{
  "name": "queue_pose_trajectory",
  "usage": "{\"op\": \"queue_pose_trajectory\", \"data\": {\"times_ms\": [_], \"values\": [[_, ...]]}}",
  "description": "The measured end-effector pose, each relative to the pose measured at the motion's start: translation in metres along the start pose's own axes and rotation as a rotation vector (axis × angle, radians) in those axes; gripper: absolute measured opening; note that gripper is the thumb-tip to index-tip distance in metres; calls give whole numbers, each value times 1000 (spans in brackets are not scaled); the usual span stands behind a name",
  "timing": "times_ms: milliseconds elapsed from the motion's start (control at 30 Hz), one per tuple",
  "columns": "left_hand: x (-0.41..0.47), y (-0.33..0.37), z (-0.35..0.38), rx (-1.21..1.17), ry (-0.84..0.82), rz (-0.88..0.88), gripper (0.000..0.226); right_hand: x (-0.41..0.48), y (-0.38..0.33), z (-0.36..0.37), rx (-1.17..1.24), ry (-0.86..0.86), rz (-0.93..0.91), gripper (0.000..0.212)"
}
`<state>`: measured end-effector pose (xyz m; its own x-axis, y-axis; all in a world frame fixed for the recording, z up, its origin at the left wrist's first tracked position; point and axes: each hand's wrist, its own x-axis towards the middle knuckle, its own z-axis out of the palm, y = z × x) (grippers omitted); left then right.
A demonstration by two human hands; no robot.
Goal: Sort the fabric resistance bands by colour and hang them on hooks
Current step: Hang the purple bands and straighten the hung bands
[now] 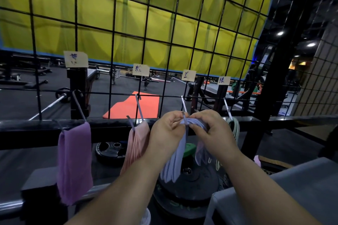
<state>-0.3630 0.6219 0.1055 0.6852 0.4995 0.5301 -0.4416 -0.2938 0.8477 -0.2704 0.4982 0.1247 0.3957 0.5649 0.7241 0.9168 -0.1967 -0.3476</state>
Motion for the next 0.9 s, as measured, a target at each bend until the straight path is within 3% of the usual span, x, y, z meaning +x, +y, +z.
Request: {"op": "queue_pose_trajectory", "data": {"times_ms": [300, 467, 633, 900], "values": [[-5, -2, 3, 87, 62, 64, 31, 1, 0, 1, -343, 122, -202, 22], [-4, -4, 3, 126, 60, 64, 24, 4, 1, -2, -401, 91, -194, 22], [-5, -6, 4, 107, 52, 49, 26, 6, 1, 5, -492, 299, -329, 31], [-9, -4, 3, 230, 139, 153, 37, 5, 9, 26, -396, 394, -295, 24]]}}
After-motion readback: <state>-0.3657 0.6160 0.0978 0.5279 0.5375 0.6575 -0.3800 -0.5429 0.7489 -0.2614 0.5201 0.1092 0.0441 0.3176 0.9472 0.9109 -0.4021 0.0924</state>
